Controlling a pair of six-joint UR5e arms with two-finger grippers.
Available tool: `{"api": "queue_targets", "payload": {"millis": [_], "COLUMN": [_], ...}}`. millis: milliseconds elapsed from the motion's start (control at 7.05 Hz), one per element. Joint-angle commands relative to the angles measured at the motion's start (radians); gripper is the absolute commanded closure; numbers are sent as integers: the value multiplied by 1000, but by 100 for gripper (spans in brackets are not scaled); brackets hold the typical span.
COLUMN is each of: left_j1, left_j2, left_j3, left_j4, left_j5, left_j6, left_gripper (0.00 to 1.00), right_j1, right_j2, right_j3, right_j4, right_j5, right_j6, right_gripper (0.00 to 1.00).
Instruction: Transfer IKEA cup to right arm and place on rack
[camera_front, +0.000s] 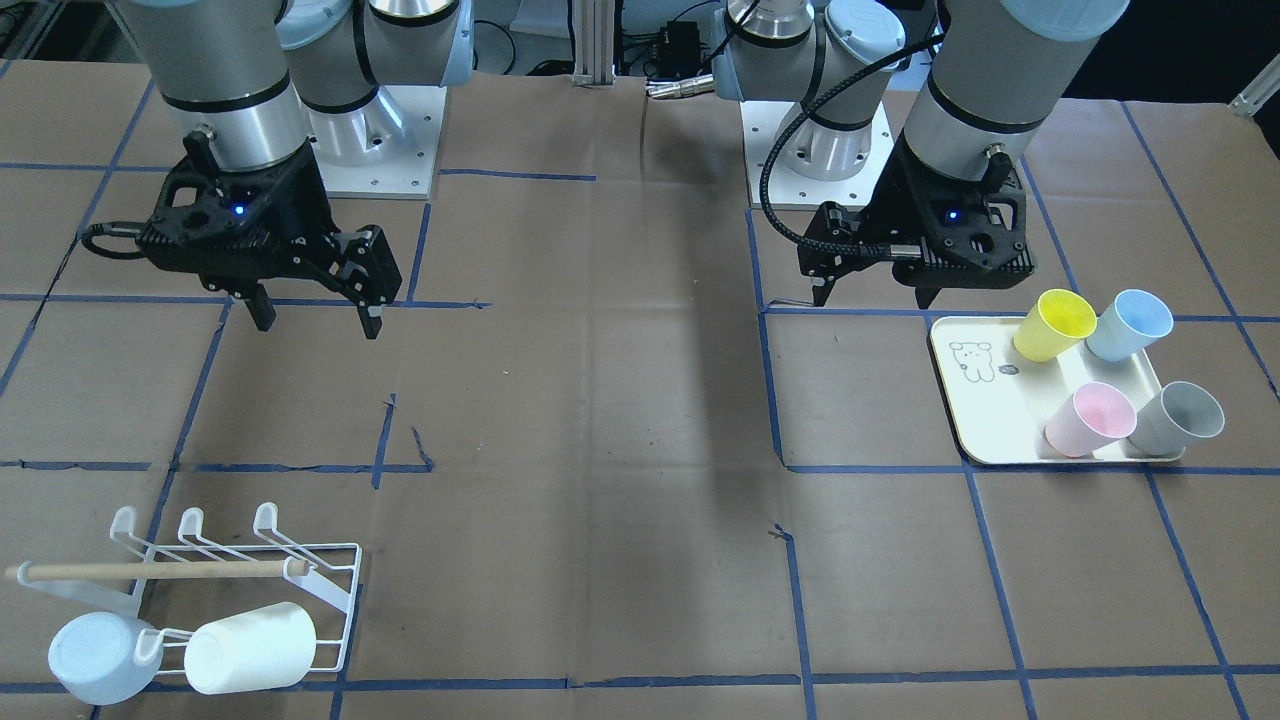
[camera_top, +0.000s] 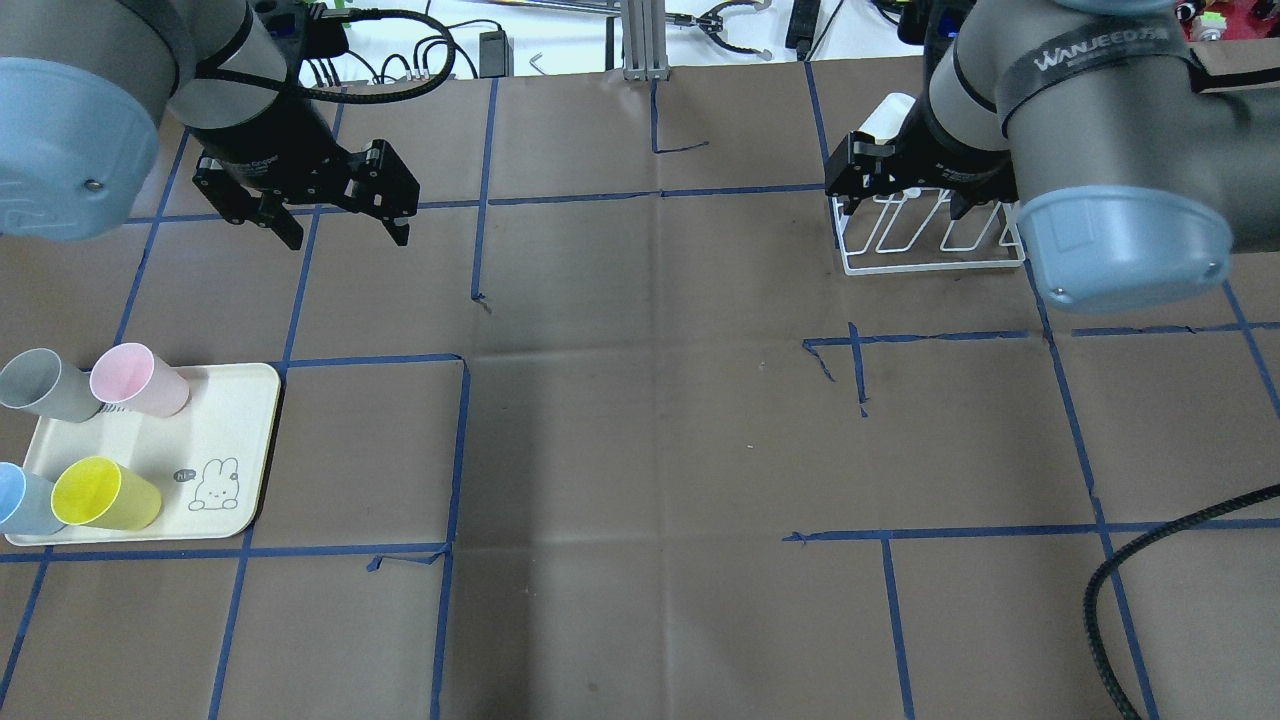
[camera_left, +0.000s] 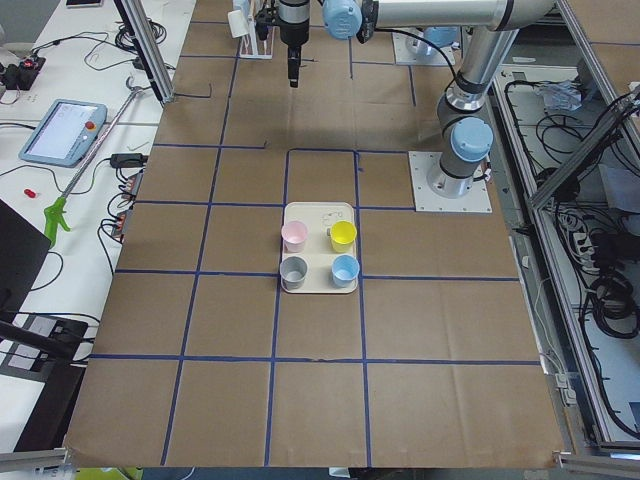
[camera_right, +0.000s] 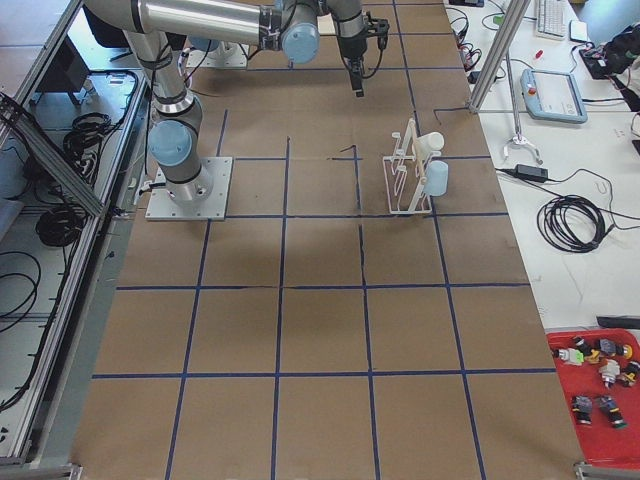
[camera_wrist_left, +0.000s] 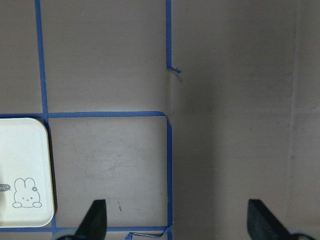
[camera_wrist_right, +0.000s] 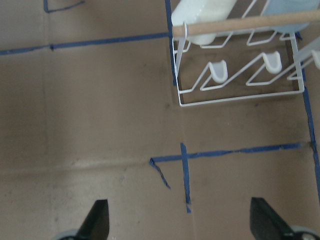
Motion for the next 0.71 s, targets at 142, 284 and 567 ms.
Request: {"api": "queue_targets", "payload": {"millis": [142, 284, 567], "left_j1": [0, 0, 1], "left_j2": [-1, -1, -1], "left_j3": [1, 1, 1], "left_j4": [1, 1, 1], "left_j5": [0, 0, 0], "left_j6": [0, 0, 0], "left_gripper": [1, 1, 1], "right_j1": [3, 3, 1], "right_j2": [-88, -97, -96], "right_j3": [5, 4, -10], "right_j4": [157, 169, 166], "right_j5": [0, 2, 0], "right_j6": [7, 6, 6], "right_gripper": [0, 0, 0]}}
